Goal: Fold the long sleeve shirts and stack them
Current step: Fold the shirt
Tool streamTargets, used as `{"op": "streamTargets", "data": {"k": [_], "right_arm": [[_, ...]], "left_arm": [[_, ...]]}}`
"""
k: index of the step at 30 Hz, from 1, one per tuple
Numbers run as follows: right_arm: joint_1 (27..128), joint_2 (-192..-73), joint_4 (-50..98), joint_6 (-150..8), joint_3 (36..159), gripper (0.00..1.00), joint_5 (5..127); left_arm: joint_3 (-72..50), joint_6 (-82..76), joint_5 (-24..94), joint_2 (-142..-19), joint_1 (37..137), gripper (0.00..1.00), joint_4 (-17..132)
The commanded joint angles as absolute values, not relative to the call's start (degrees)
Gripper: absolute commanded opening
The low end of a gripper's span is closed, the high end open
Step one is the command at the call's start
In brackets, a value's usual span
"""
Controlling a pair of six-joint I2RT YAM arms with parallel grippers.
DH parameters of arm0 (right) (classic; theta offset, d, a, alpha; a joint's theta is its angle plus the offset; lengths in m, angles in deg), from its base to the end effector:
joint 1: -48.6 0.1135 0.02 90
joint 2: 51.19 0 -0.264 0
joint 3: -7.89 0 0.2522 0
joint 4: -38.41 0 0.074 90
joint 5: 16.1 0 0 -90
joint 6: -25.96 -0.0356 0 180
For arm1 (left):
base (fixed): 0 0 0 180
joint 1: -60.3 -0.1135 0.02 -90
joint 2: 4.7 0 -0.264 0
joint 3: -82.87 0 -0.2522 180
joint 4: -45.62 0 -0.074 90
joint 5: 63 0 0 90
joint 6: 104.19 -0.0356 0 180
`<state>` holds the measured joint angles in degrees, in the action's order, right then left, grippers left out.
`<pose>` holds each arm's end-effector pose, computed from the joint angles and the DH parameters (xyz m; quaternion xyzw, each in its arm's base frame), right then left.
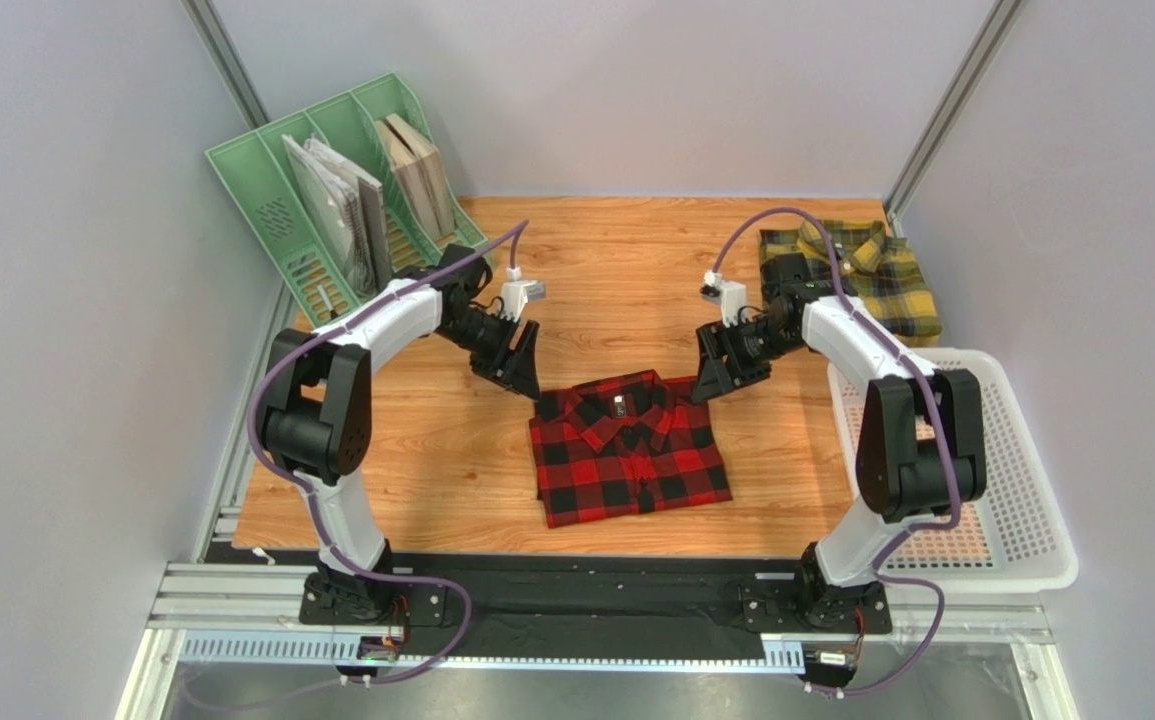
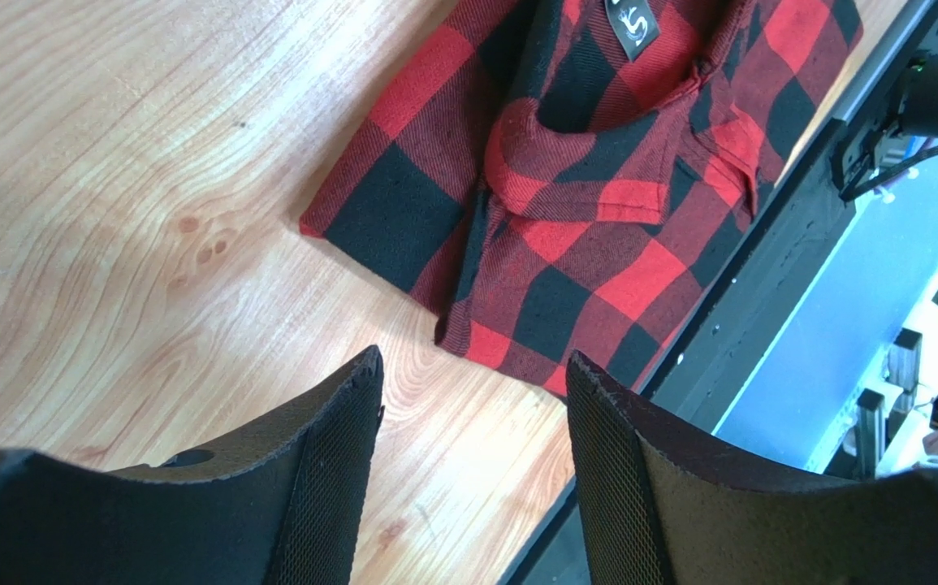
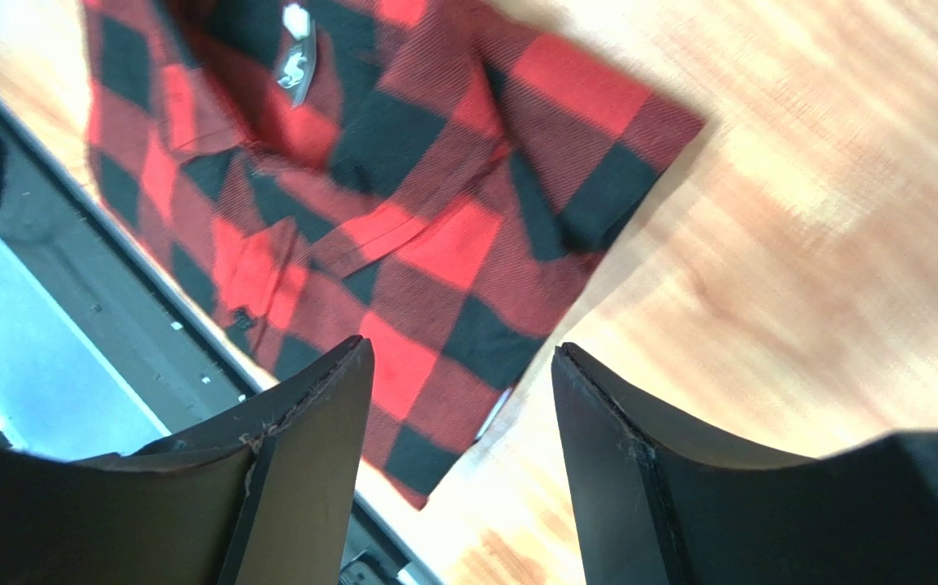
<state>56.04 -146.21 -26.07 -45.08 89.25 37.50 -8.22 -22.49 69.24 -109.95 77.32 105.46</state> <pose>0.3039 0.0610 0.2165 -0.2472 0.9126 0.2992 0.1288 0.3329 -0.1269 0.1998 0.2453 0.8940 -0.3652 0.0847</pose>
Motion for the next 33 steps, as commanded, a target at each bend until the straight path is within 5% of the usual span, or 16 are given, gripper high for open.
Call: {"op": "streamTargets", "data": {"k": [1,18,23,28,31,33], "right_arm": [[56.33,-150.76,-23.26,-43.65,92.58,0.62,39.45],[56.34,-157.97,-21.5,-43.03,92.58,0.53,39.27],[56.33,-158.68,-21.41,-43.03,93.37,0.44,39.28],[56.16,-157.54,-23.34,-42.07,93.99,0.02,38.31],[55.2,-154.99,-24.3,-41.98,93.81,0.0,38.31],[54.4,-152.89,-24.83,-41.89,94.16,0.0,37.96]], "left_arm": [[-9.1,-25.7,70.07,-109.81,77.53,0.63,106.22],[-10.87,-27.03,72.26,-115.7,81.4,0.59,106.93],[-9.46,-26.85,73.58,-117.02,81.75,0.41,107.28],[-8.32,-27.11,73.41,-116.41,81.66,0.17,107.89],[-7.61,-27.38,72.71,-114.66,81.66,0.0,108.59],[-6.91,-27.9,72.44,-112.82,81.66,0.0,108.95]]}}
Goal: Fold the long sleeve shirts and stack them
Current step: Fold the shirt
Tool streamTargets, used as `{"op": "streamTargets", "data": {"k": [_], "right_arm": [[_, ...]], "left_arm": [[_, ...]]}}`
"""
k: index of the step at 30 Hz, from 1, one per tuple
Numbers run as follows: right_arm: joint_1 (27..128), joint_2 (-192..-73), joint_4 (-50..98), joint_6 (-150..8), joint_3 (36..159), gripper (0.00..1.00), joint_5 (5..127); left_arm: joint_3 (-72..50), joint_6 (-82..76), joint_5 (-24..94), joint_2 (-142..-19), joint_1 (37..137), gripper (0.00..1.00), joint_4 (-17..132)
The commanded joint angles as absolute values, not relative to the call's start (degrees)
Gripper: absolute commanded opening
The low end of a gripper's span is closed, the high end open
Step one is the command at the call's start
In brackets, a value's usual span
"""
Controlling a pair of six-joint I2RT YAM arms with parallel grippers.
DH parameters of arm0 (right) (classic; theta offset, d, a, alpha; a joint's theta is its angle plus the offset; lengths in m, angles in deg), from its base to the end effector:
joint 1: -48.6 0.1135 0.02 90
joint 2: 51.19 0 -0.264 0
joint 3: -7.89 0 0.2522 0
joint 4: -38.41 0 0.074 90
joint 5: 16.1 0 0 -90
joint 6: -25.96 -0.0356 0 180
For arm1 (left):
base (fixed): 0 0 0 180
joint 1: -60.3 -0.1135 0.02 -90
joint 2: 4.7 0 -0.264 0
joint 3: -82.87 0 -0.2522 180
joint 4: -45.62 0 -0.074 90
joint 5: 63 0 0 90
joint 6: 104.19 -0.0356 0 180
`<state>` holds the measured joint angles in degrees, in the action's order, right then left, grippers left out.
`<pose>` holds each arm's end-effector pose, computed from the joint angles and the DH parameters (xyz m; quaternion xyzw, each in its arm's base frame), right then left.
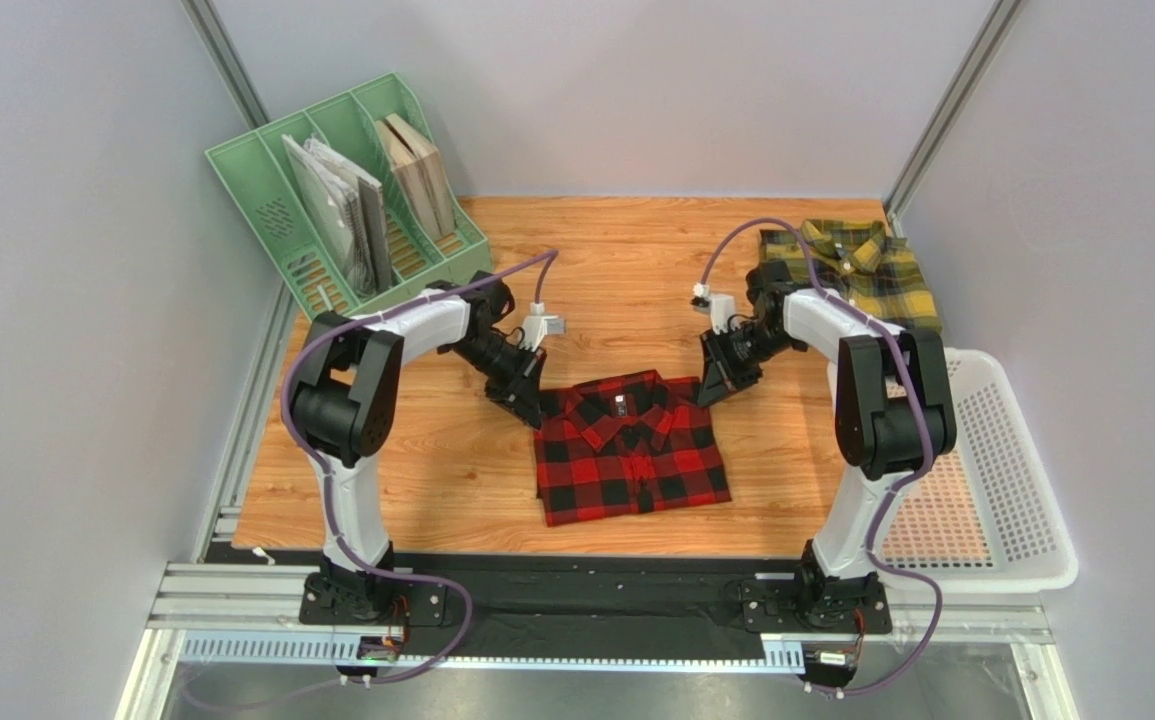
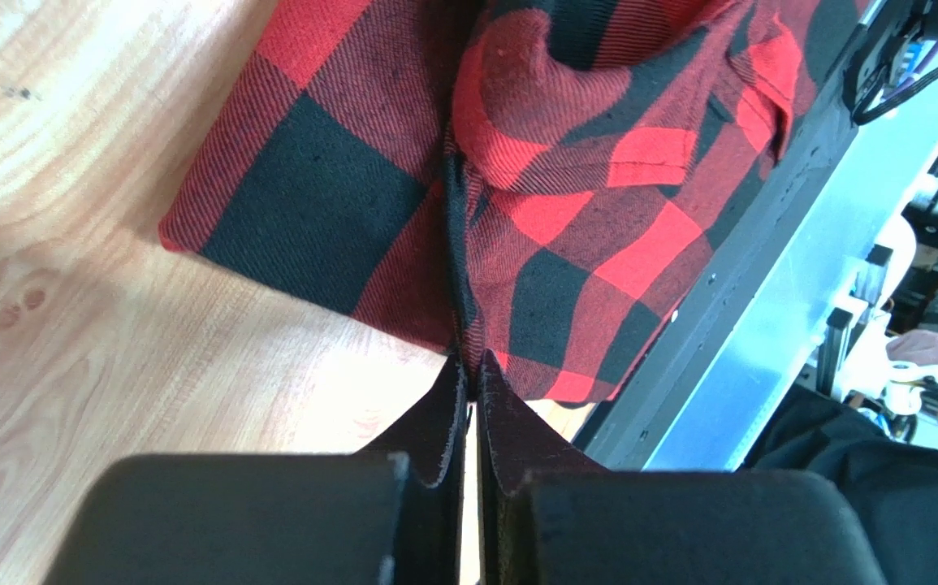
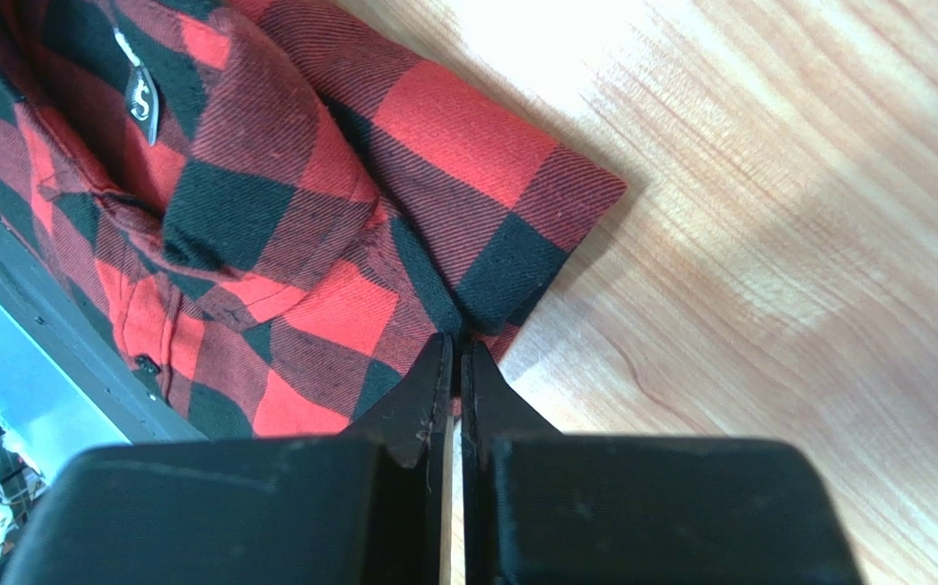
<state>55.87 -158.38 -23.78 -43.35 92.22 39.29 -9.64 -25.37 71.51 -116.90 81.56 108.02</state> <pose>0.3340 0.0630 0.1648 -0.2429 0.9225 0.2903 0.0757 0.3207 -0.1516 0.1532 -0.2676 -0.8857 0.3792 0.0100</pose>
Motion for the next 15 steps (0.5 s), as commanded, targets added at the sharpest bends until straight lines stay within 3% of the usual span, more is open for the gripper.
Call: {"op": "streamTargets", "data": {"k": [1,13,15], "right_arm": [[53.53,-152.44,-25.01,-41.89,94.34,0.0,37.96],[52.99,-162.89,-15.88,-46.89,96.79,0.0,41.82],[52.99,-165.35,-14.65,-49.52,98.02,0.0,42.0]], "left_arm": [[-6.56,-27.99,71.57,-112.28,81.66,0.0,109.03],[4.42,-27.37,56.54,-124.05,79.38,0.0,107.19],[5.83,-27.64,54.43,-125.54,79.12,0.05,106.84]]}}
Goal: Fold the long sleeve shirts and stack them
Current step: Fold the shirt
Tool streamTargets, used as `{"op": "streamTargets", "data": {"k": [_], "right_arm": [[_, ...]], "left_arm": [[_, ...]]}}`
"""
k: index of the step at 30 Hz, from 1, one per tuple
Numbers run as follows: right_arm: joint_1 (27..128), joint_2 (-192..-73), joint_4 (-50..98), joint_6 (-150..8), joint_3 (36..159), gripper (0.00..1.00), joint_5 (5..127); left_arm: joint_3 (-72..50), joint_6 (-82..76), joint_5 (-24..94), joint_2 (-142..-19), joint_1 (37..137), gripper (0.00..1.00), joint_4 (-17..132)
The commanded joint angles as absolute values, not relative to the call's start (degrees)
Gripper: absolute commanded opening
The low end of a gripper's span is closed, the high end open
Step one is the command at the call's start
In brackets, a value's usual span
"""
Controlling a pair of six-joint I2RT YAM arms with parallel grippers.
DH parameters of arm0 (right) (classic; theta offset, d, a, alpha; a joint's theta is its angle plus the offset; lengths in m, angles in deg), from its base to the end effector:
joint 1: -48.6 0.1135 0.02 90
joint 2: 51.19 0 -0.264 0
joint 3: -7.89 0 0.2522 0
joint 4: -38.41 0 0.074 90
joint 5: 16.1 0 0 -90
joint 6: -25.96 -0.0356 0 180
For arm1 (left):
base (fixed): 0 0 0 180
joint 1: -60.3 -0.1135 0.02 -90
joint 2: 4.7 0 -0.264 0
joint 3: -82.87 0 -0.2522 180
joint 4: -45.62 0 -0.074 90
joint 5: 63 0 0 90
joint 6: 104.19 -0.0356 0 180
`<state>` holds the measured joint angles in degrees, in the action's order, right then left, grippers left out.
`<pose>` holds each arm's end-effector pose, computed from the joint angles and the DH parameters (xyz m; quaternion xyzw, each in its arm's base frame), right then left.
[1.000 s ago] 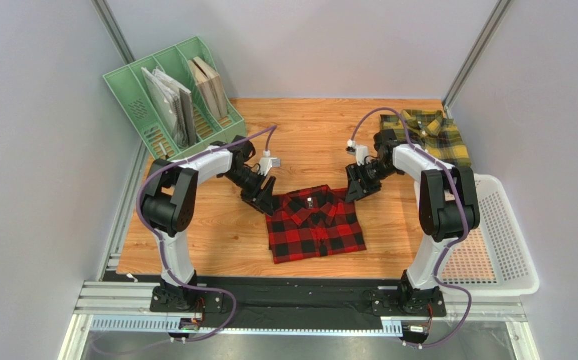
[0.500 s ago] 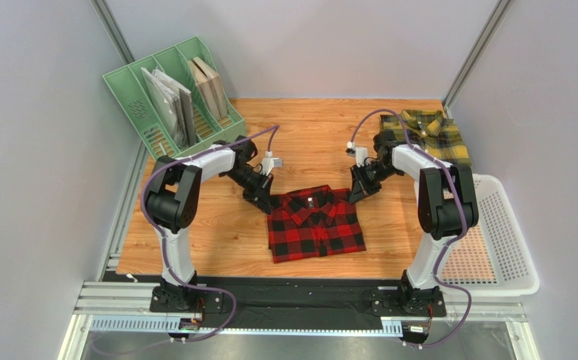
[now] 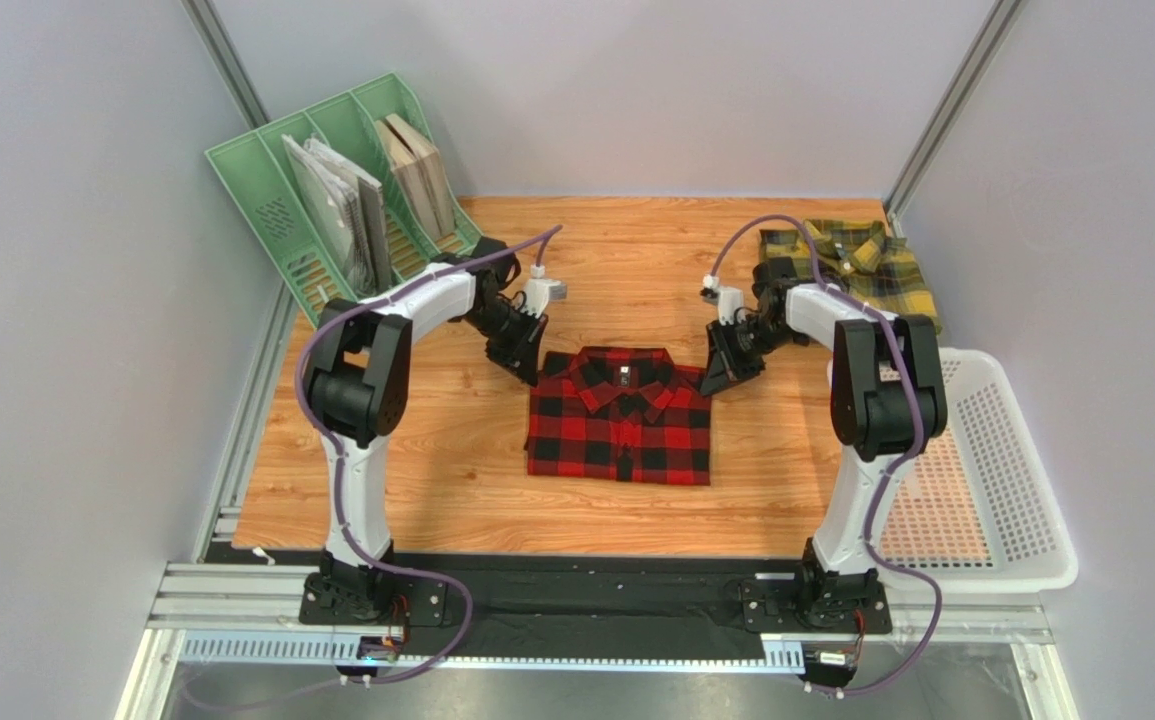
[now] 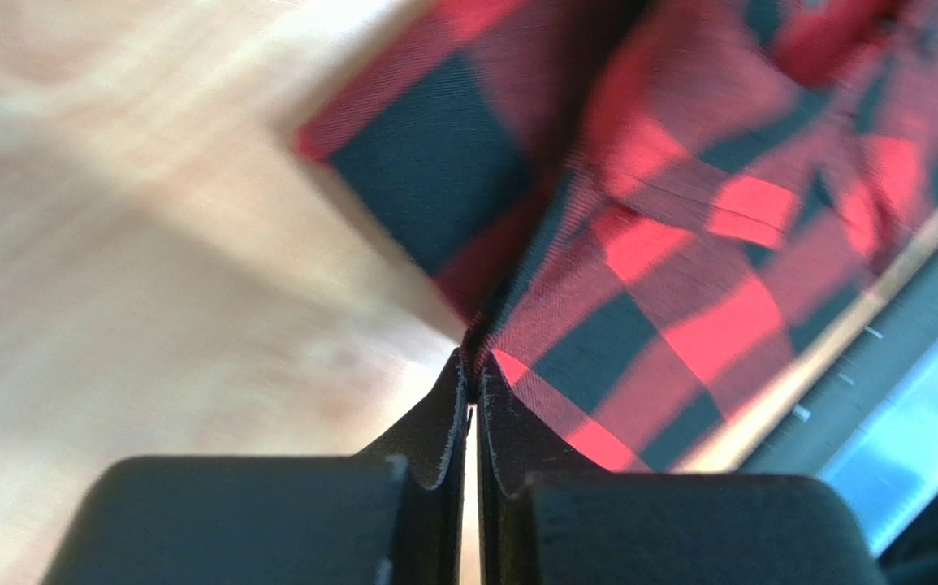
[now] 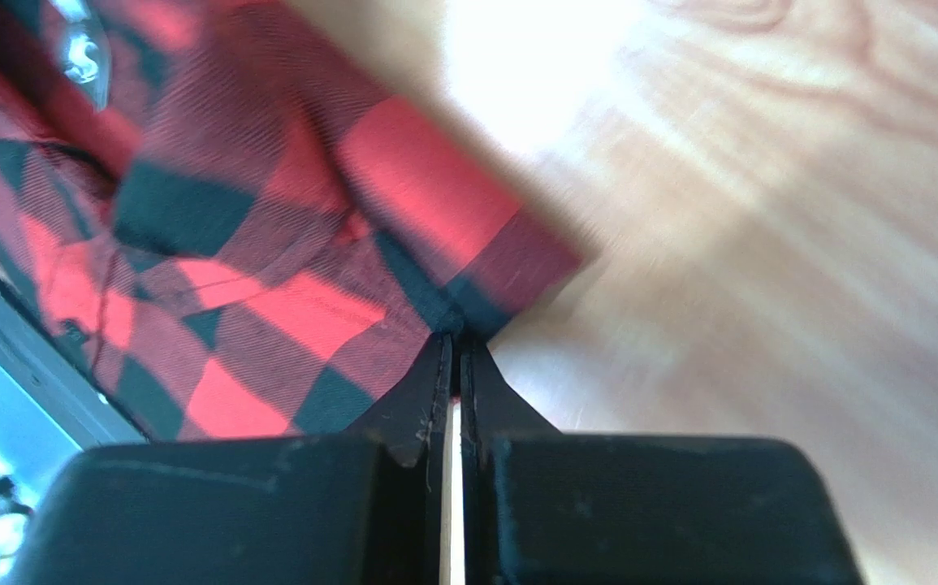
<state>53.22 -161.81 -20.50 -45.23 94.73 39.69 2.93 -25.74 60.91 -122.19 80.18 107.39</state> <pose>0.3542 0.0487 0.1563 -0.2120 0.9301 0.2838 0.0967 0.3712 -0.1553 0.1704 0.2843 0.9093 -0.2961 0.0687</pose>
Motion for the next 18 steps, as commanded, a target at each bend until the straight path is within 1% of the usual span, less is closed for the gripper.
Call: {"op": "streamTargets", "data": {"k": [1,2,3,4,5,6,7,8,9,10,11,12,13,14,15,16,17,18], "right_arm": [[52.99,-165.88,-14.73,-50.41,99.68,0.0,41.65],[52.99,-166.23,-14.73,-51.37,100.31,0.01,40.87],[53.08,-166.06,-14.99,-51.99,100.92,0.07,40.6],[53.0,-165.45,-15.34,-53.13,101.37,0.1,40.42],[52.91,-164.66,-15.78,-53.49,101.81,0.17,39.9],[52.21,-161.69,-16.22,-53.93,101.37,0.22,39.11],[51.59,-159.92,-16.31,-55.59,100.85,0.27,37.88],[50.81,-157.99,-16.4,-56.65,99.1,0.42,35.35],[49.41,-153.36,-16.31,-57.87,98.3,0.47,34.19],[49.22,-151.14,-16.49,-59.37,97.34,0.52,33.13],[49.13,-148.33,-16.57,-59.9,96.54,0.57,31.99],[49.13,-143.52,-17.01,-60.17,95.32,0.58,32.07],[49.21,-140.51,-17.01,-60.26,94.78,0.61,32.5],[49.13,-137.96,-16.93,-60.43,94.08,0.69,33.64],[49.13,-135.67,-16.06,-60.7,92.51,0.73,34.35],[49.13,-131.12,-15.44,-60.96,91.54,0.77,35.05],[49.21,-129.43,-14.91,-61.4,90.31,0.83,35.49],[49.22,-127.75,-13.69,-62.53,88.03,0.87,35.84]], "left_arm": [[6.27,-27.99,54.25,-125.9,78.94,0.08,107.01],[6.88,-28.34,53.81,-125.81,78.76,0.11,107.01],[6.98,-28.43,53.37,-124.86,78.15,0.21,106.75],[6.72,-28.69,54.15,-123.8,77.62,0.24,106.31],[5.41,-29.13,55.03,-121.97,77.1,0.29,105.53],[4.18,-29.22,55.65,-116.81,76.48,0.37,102.56],[2.6,-29.57,55.74,-113.54,76.48,0.41,100.44],[-0.64,-29.75,56.09,-109.94,76.56,0.46,98.51],[-2.15,-29.84,55.66,-103.03,77.26,0.59,94.75],[-3.21,-31.75,54.78,-99.66,78.05,0.7,93.49],[-4.43,-33.42,53.64,-96.58,79.02,0.73,92.87],[-4.97,-35.35,50.85,-91.33,81.64,0.85,91.73],[-5.58,-39.38,49.77,-88.84,83.05,0.87,90.85],[-7.16,-41.24,48.89,-84.81,84.29,0.89,89.54],[-7.78,-43.0,49.84,-83.38,86.39,0.99,87.96],[-8.13,-47.46,52.03,-82.23,87.1,0.99,87.85],[-8.83,-48.46,54.48,-81.0,88.07,0.99,87.94],[-9.19,-47.86,57.82,-80.9,88.34,0.99,86.81]]}}
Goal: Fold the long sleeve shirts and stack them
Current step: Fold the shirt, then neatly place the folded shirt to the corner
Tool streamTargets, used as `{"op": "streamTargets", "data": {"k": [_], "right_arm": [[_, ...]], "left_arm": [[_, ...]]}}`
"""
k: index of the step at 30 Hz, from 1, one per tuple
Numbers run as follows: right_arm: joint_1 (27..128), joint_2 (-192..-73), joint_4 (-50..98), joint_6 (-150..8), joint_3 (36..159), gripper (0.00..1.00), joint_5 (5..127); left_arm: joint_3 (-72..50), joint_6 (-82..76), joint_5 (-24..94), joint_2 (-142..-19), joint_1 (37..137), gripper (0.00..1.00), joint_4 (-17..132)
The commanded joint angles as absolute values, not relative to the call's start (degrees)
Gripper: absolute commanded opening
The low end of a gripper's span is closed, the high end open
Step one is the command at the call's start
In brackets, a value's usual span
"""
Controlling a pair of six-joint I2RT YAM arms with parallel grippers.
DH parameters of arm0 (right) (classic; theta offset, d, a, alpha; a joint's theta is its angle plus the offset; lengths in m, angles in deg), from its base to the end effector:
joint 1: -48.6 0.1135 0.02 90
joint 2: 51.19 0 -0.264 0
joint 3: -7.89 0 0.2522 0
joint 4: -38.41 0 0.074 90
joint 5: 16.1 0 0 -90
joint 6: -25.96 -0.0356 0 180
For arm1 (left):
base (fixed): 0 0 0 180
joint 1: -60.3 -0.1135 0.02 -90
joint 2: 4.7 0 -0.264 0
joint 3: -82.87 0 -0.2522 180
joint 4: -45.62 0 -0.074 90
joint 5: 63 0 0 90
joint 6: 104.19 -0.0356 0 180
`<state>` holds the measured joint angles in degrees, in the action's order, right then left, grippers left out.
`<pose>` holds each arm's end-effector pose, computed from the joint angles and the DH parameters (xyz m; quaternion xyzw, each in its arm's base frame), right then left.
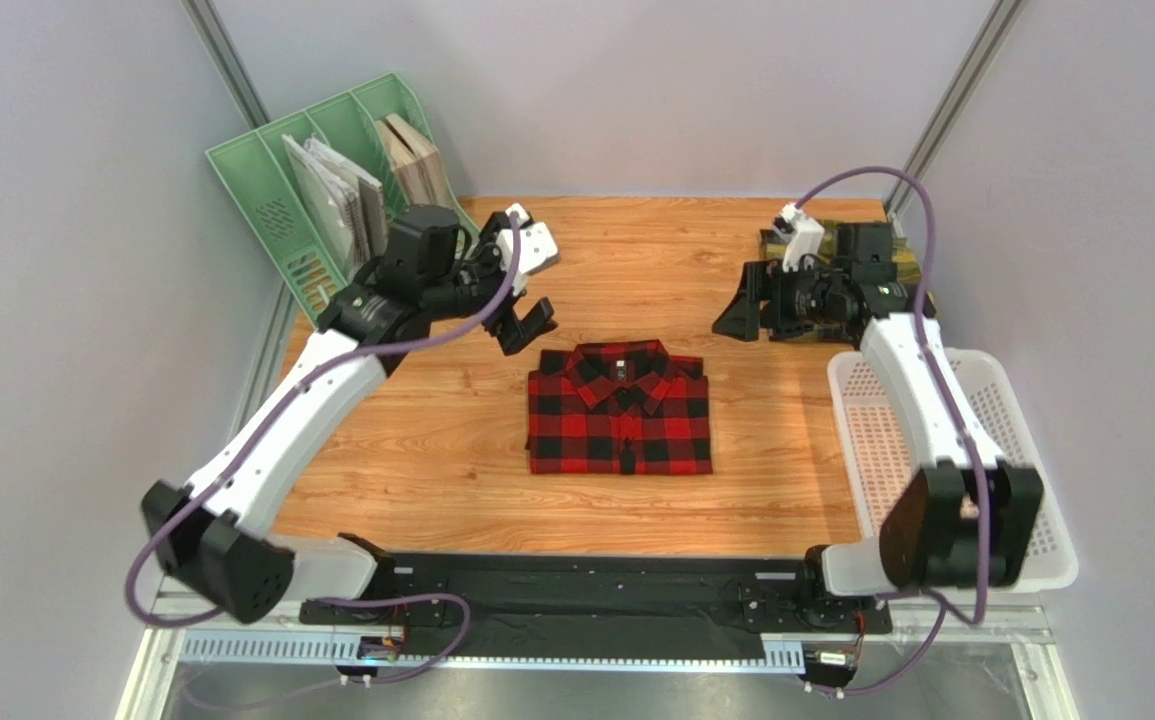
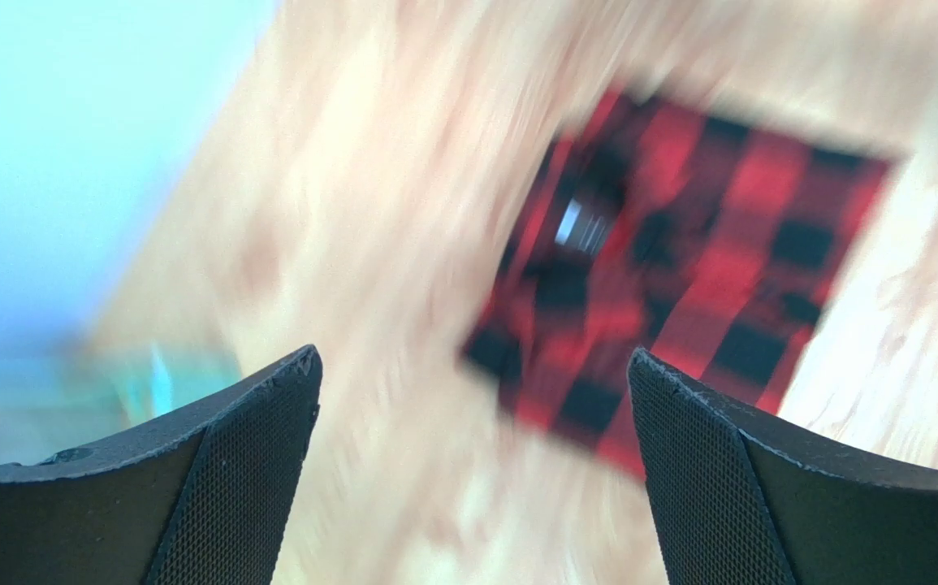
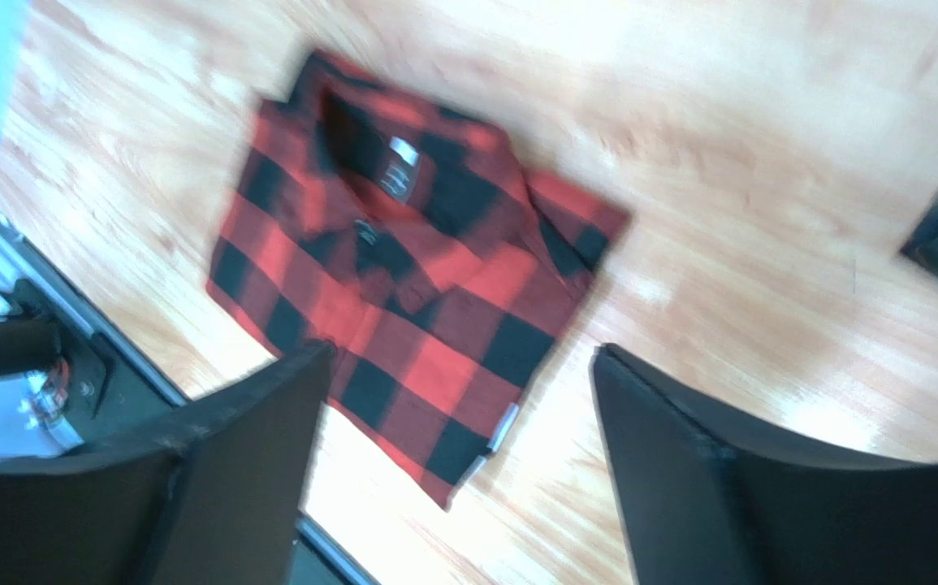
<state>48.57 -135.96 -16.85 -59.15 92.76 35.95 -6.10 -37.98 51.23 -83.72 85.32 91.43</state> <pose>0.3065 0.0217 0.2931 -0.1355 0.8974 0.2978 0.2962 0.2701 -0.1422 0.3659 0.4464 0.7446 -0.1901 0.4585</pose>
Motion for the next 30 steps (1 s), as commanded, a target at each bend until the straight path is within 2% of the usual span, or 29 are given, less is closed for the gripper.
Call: {"op": "streamTargets", "data": {"k": [1,3,5,7,8,10,11,14,20,27,28,30], "right_arm": [[49.22,-125.91,-13.24,-63.68,86.97,0.9,36.54],[47.46,-125.19,-15.68,-65.79,85.82,0.94,33.75],[47.46,-125.28,-17.01,-68.42,83.98,0.94,32.17],[47.02,-125.28,-18.15,-72.46,81.52,0.94,32.77],[46.76,-124.93,-18.24,-73.43,80.64,0.94,33.21],[45.88,-124.23,-17.63,-76.33,79.05,0.94,34.78],[45.61,-123.87,-17.37,-77.13,77.65,0.95,35.4],[44.47,-122.64,-16.05,-80.38,75.8,0.95,35.49],[43.15,-124.39,-15.35,-84.6,74.21,0.95,36.9],[42.89,-126.51,-13.33,-86.19,72.72,0.95,34.62],[42.97,-126.68,-12.89,-86.45,71.93,0.95,34.18],[43.06,-127.12,-11.57,-86.63,71.05,0.95,33.04]], "left_arm": [[-9.19,-46.46,59.85,-81.25,88.52,0.99,86.45],[-7.0,-48.55,64.25,-84.67,90.96,0.99,89.93],[-5.94,-51.54,56.4,-88.96,99.7,0.99,90.76],[-8.21,-50.68,48.38,-90.39,104.14,0.99,85.69],[-11.01,-49.97,47.31,-91.52,107.29,0.96,79.91],[-11.65,-52.23,46.08,-93.72,111.09,0.9,78.11],[-12.44,-53.12,45.03,-96.26,114.59,0.82,75.84],[-15.43,-57.34,43.53,-100.92,119.78,0.66,69.52],[-15.35,-60.16,39.93,-109.1,125.6,0.56,63.77],[-14.03,-57.62,37.64,-114.91,127.19,0.53,62.19],[-13.59,-57.09,36.76,-115.44,127.02,0.51,62.19],[-13.68,-55.34,36.05,-116.06,125.96,0.37,60.44]]}}
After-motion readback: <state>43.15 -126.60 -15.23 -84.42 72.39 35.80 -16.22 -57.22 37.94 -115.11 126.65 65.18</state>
